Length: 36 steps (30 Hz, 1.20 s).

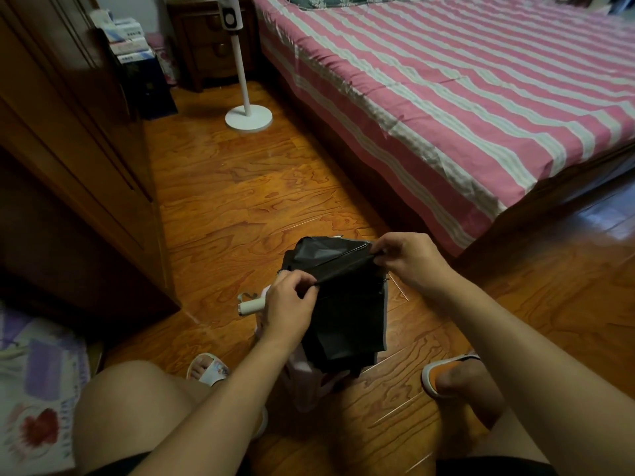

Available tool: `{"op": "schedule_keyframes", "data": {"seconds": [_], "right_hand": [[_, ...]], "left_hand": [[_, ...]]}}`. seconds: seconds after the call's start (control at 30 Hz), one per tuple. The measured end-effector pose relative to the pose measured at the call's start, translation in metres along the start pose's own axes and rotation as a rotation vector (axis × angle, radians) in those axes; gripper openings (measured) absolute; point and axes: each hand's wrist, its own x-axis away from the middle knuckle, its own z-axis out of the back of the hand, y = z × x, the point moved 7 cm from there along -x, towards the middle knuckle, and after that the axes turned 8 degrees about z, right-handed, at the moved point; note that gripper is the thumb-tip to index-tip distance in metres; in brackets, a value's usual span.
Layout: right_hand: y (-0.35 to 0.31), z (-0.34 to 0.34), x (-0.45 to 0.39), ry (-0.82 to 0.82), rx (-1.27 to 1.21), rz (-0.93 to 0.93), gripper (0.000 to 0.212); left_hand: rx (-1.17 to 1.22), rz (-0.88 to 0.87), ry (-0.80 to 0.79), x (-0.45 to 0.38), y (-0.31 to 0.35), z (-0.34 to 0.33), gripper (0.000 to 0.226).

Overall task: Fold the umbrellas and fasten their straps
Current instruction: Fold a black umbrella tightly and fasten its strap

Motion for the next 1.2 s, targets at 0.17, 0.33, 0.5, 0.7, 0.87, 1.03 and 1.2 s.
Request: {"op": "schedule_keyframes", "data": {"seconds": [0.17, 0.33, 0.5, 0.7, 0.87, 1.03, 1.2], "right_hand": [[-0.011, 0.003, 0.007, 0.071, 0.26, 0.208, 0.014], [-0.005, -0.011, 0.042, -0.03, 0.288, 0.351, 0.017], [0.031, -0.073, 0.103, -0.304, 0.473, 0.443, 0.014], [0.042, -0.1, 0.057, -0.467, 0.513, 0.325, 0.026], [0.044, -0.077, -0.067, -0.261, 0.363, -0.196, 0.047], [0.076, -0.114, -0.116, -0.25, -0.221, -0.629, 0.064], [0.073, -0.114, -0.128, -0.075, -0.563, -0.605, 0.025]], "left_hand": [[0.048, -0.13, -0.024, -0.001, 0.004, 0.0, 0.02], [-0.171, -0.341, -0.18, 0.019, -0.001, -0.01, 0.019], [-0.506, -0.434, -0.429, 0.052, -0.035, -0.047, 0.009], [-0.742, -0.517, -0.549, 0.059, -0.072, -0.084, 0.026], [-0.793, -0.547, -0.563, 0.049, -0.079, -0.094, 0.03], [-0.793, -0.49, -0.598, 0.042, -0.083, -0.094, 0.027], [-0.782, -0.33, -0.626, 0.028, -0.062, -0.083, 0.023]]}}
